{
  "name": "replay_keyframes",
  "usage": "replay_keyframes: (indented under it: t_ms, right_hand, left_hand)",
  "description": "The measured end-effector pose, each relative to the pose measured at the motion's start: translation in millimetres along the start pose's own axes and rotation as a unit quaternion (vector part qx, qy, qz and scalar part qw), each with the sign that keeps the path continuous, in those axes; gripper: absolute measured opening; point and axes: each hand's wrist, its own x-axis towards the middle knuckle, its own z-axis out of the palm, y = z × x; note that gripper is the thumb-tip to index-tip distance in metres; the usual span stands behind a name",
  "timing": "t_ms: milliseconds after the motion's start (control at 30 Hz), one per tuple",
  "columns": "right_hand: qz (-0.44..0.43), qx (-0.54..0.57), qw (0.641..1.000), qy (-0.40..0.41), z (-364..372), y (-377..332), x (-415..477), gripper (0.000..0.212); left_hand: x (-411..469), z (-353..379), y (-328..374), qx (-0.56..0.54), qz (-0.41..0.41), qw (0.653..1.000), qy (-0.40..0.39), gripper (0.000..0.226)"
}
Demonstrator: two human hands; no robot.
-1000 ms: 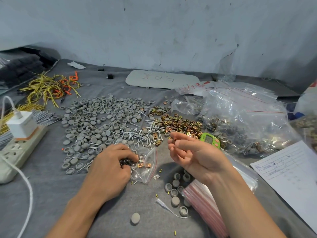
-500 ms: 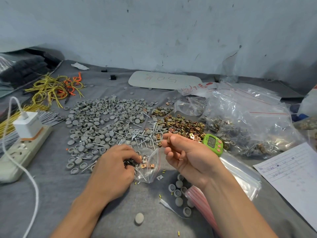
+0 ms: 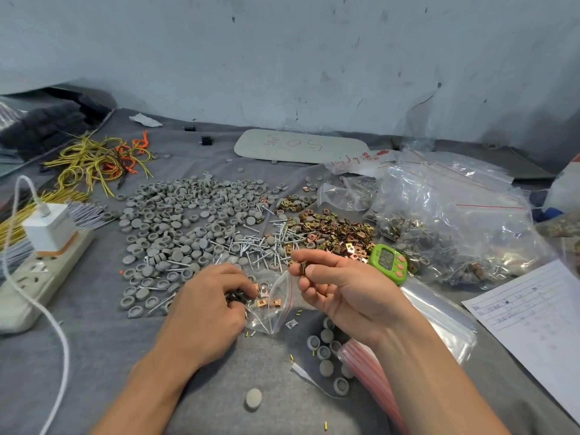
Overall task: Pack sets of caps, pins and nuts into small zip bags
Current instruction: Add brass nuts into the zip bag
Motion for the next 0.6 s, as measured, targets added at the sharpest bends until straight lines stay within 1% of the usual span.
replay_keyframes:
  t_ms: [167,367,600]
  right_hand:
    - [0.001,0.029,1.0,0.001,-1.2,0.1,0.8,0.033]
    - [-0.004,0.018,1.0,-0.009,-3.7,1.5,2.8,0.034]
    - [-0.002,0.04,0.999,-0.022,-2.8,1.5,3.2,0.041]
  left_hand:
    - [0.0,0.1,0.8,-0.002,0.0,1.0,0.0,0.041]
    - [-0.5,0.5,0.0,-0.003,0.003,1.0,0.001,0.043]
    - [1.0,1.5,-0.7,0.003,0.006,1.0,0.003,0.041]
